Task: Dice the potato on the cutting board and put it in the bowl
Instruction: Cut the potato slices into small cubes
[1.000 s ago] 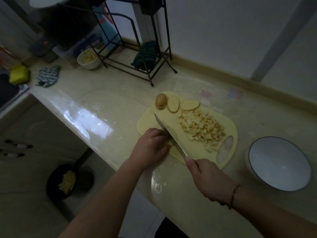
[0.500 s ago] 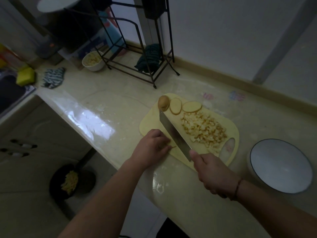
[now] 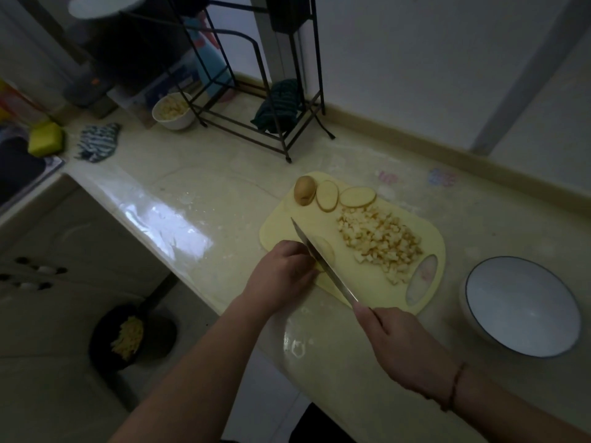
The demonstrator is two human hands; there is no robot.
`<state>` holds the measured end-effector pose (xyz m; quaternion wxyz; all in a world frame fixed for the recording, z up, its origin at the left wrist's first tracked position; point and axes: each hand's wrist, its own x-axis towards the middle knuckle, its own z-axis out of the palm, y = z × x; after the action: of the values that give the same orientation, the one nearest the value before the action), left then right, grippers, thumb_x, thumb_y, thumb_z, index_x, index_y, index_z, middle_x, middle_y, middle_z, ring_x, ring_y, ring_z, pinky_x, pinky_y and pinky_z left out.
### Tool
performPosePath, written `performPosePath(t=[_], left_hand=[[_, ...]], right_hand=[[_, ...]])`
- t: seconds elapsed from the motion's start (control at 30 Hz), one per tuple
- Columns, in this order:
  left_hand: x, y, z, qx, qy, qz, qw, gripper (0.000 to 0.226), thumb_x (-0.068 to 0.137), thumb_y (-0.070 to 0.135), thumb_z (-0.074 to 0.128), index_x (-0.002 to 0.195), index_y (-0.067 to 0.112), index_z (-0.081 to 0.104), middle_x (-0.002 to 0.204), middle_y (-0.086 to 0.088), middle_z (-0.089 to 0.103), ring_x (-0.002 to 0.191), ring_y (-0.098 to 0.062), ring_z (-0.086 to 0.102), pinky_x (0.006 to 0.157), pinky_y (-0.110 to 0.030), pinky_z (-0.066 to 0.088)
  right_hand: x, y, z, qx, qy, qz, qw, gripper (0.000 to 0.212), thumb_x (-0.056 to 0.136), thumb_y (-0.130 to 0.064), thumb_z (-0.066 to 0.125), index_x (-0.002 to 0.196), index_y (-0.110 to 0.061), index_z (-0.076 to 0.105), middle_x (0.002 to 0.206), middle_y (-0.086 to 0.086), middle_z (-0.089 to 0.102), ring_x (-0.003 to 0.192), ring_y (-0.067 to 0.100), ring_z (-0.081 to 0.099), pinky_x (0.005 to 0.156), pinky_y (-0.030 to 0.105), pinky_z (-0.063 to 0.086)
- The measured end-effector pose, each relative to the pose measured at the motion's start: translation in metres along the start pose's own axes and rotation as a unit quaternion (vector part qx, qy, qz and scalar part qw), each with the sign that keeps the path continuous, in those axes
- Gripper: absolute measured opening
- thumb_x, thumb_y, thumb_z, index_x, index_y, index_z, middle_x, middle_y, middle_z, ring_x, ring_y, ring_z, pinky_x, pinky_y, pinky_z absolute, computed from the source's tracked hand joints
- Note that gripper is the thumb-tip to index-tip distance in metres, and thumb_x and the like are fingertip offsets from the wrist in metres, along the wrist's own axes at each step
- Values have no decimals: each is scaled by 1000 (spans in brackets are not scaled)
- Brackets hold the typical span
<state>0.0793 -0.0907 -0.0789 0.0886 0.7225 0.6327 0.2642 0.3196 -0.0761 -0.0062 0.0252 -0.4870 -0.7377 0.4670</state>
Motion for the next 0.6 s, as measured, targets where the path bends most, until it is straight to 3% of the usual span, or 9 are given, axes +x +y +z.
performPosePath(t=[0.27, 0.47, 0.6], left_hand=[[-1, -6, 2, -14, 2, 10, 1000, 30, 87, 31, 63, 96, 9, 80, 101, -12, 71, 91, -31, 67, 72, -38, 57], [-1, -7, 4, -19, 6, -2, 1000, 21, 87, 26, 68, 92, 9, 79, 87, -9, 66, 84, -28, 64, 68, -37, 53], [-1, -10, 3, -21, 10, 16, 1000, 25, 89, 31, 66, 87, 9, 78, 84, -7, 65, 83, -23, 63, 70, -32, 51]], right_hand=[[-3, 1, 5, -46, -8, -11, 999, 58, 97, -53, 29, 60, -13, 48, 55, 1, 50, 54, 11, 48, 60, 28, 30], [28, -10, 12, -24, -15, -4, 1000, 57, 99, -50, 28, 56, -16, 45, 57, -1, 52, 61, 16, 53, 64, 30, 36], [32, -6, -2, 29, -22, 36, 999, 61, 98, -53, 27, 60, -11, 49, 54, 4, 54, 46, 12, 50, 50, 26, 40]])
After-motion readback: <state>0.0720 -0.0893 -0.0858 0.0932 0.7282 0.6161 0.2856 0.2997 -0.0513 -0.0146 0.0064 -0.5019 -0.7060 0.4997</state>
